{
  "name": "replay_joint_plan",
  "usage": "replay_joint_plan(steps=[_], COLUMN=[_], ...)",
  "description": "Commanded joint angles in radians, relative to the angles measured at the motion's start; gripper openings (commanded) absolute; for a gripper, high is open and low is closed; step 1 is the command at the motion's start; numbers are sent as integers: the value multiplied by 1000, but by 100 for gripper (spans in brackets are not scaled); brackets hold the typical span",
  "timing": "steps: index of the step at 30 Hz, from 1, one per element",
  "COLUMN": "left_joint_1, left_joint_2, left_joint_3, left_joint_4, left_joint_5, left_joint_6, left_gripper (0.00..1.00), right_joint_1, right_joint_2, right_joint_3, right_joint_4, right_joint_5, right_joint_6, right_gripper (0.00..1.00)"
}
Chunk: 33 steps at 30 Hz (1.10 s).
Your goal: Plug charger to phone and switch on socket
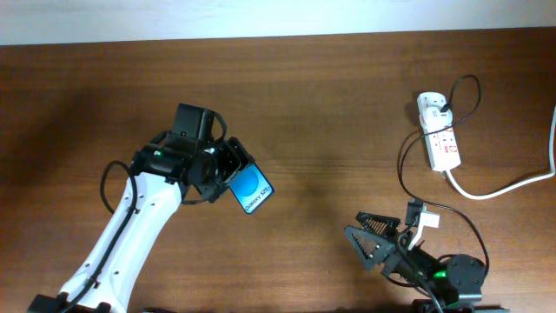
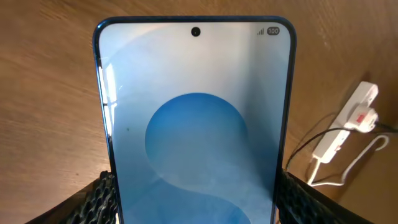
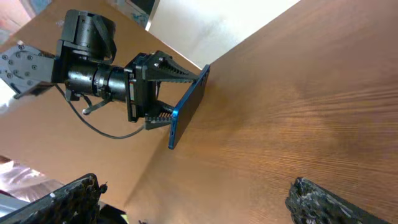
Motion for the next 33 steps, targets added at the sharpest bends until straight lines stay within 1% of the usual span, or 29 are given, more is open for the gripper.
replay_joint_plan(steps=[1,3,5,6,7,8,9,10,12,13,15,16,17,18,20,23,24,26,27,29,31,32,33], left_joint_1=[-67,-97,-108,-108,-108,-108,-108,-108,-108,-108,-108,-108,-108,-108,-108,-108,-108,-111,-119,-139,-150,-152,-152], left_joint_2=[-26,-26,-26,-26,-25,-26,-25,-26,-26,-26,-26,-26,-26,-26,-26,-25,-25,-25,-25,-25,-25,-25,-25], left_joint_3=[25,25,25,25,25,25,25,25,25,25,25,25,25,25,25,25,25,25,25,25,25,25,25], left_joint_4=[53,90,93,93,93,93,93,93,95,103,130,157,161,171,173,173,173,174,175,180,180,180,179], left_joint_5=[29,29,26,26,26,26,26,26,26,26,26,26,25,26,24,-2,-1,0,0,-1,-1,-1,-1], left_joint_6=[-107,-123,-123,-123,-123,-123,-123,-123,-123,-124,-169,-180,-206,-206,-206,-206,-206,-206,-206,-206,-206,-206,-206], left_gripper=[34,35,35,35,35,35,36,36,36,36,36,36,36,36,36,36,36,36,36,37,38,38,37], right_joint_1=[8,9,10,10,10,10,10,10,10,10,40,98,173,273,444,580,632,692,696,696,696,696,696], right_joint_2=[-6,-6,-6,-6,-4,3,30,86,245,352,588,703,797,886,1027,1138,1184,1275,1302,1366,1376,1376,1376], right_joint_3=[-8,-8,-2,12,30,53,90,135,231,278,333,333,333,333,333,333,333,337,344,394,426,435,438], right_joint_4=[27,64,137,140,139,139,139,139,138,138,168,252,332,426,560,704,745,861,887,902,902,902,902], right_joint_5=[34,36,39,43,62,87,102,104,103,100,93,103,153,242,404,542,636,711,720,717,713,712,698], right_joint_6=[27,28,64,69,69,69,69,59,-16,-71,-203,-208,-225,-228,-248,-247,-247,-245,-235,-190,-187,-186,-187], right_gripper=[98,98,98,100,98,98,100,99,98,98,98,98,98,98,98,98,98,99,99,91,81,75,64])
